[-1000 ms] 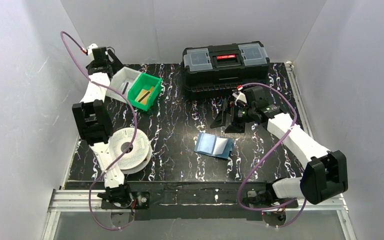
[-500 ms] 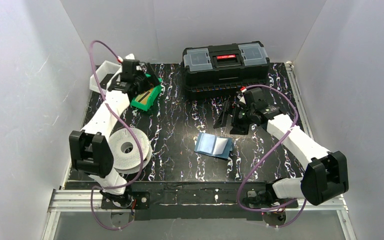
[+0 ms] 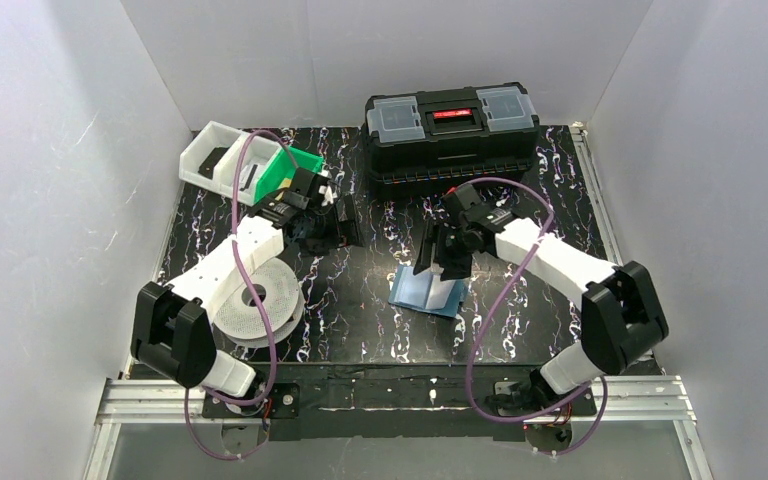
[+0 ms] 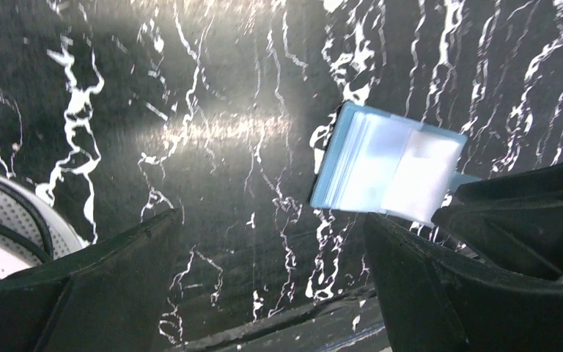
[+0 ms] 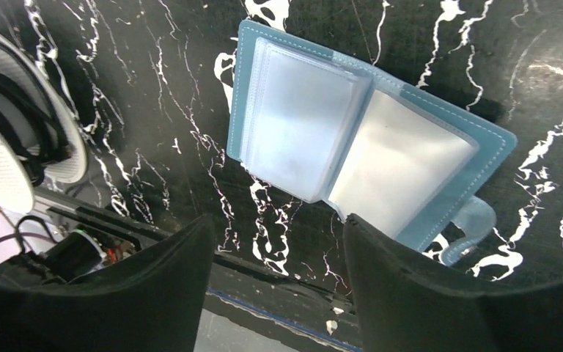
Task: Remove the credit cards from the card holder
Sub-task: Remove the credit card from the card holder.
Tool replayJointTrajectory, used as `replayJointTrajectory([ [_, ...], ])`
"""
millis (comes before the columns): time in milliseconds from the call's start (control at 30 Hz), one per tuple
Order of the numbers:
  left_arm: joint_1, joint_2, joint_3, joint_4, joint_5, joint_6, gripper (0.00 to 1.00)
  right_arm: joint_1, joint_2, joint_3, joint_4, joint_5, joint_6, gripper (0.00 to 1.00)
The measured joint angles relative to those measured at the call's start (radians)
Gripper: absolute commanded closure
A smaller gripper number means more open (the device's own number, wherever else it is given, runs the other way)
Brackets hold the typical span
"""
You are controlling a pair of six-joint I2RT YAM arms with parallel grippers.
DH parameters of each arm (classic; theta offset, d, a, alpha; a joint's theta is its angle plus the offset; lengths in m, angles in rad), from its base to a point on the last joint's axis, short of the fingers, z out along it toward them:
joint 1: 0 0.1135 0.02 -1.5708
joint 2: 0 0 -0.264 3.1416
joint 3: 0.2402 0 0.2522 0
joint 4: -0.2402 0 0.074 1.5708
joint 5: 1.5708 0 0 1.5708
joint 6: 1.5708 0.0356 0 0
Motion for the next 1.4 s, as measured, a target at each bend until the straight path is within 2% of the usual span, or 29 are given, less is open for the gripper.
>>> replayJointTrajectory([
  [300,0.001,-0.04,-0.089,-0.029,0.051,-0.011,0.09,0.072,0.188,0.129,-0.061,0.075,0.029,0.33],
  [567,0.001,-0.044,-0.12,-0.02,0.077,-0.029,0.08,0.092,0.303,0.179,-0.118,0.119,0.031,0.36],
  [867,0.001,-0.044,-0.122,-0.017,0.09,-0.034,0.08,0.103,0.364,0.203,-0.129,0.128,0.024,0.36],
  [1033,0.001,-0.04,-0.123,-0.011,0.098,-0.037,0.09,0.103,0.406,0.24,-0.151,0.118,0.001,0.4],
  [1067,0.001,-0.037,-0.123,-0.009,0.1,-0.037,0.09,0.103,0.414,0.249,-0.153,0.115,-0.005,0.42],
  [1133,0.001,-0.031,-0.123,-0.008,0.105,-0.04,0.1,0.103,0.423,0.261,-0.154,0.108,-0.024,0.55],
  [1200,0.001,-0.021,-0.135,0.005,0.116,-0.049,0.15,0.103,0.432,0.274,-0.164,0.095,-0.056,0.81],
  [1233,0.001,-0.008,-0.147,0.009,0.124,-0.059,0.17,0.103,0.435,0.276,-0.165,0.091,-0.078,0.88],
  [1300,-0.002,0.019,-0.154,0.02,0.145,-0.073,0.24,0.098,0.436,0.277,-0.168,0.07,-0.117,0.97],
  [1400,-0.035,0.106,-0.147,0.056,0.193,-0.095,0.38,0.056,0.422,0.224,-0.103,-0.031,-0.16,0.99],
])
